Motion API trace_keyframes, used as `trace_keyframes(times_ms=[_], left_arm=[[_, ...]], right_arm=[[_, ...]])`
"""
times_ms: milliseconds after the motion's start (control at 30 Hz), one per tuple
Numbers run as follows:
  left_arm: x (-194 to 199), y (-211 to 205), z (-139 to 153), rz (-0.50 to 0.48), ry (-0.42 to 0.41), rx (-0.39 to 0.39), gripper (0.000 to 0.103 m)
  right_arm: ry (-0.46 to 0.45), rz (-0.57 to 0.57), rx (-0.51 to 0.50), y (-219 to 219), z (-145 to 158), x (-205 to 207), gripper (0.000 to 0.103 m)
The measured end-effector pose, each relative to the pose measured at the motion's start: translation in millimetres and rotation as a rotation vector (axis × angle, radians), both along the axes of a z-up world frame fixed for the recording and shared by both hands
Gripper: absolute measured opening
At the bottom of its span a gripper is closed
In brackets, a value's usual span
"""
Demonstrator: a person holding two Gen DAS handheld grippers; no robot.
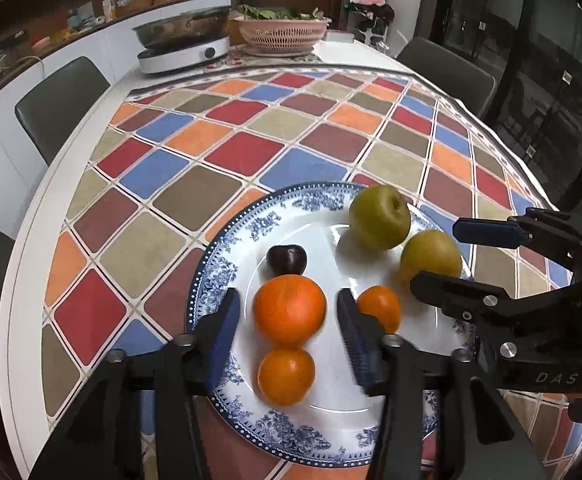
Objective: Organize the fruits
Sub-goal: 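Lower the orange and pear onto the plate and open both grippers, then withdraw both tools from the plate toward the remaining fruit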
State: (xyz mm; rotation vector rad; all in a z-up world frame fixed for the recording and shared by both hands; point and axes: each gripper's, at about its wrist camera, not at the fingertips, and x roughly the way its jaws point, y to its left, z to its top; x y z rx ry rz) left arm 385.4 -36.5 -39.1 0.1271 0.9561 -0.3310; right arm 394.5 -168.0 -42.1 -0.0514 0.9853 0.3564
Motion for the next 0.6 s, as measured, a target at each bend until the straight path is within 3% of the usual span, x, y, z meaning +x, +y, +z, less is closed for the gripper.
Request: trace_keyframes(times_ms=[600], left_arm=[[-79.1, 7.3, 72.4, 0.029, -0.201, 0.026, 0.061]], right_arm=[[-0.146, -0.035, 0.020, -6.9, 53.2, -69.2, 0.065]])
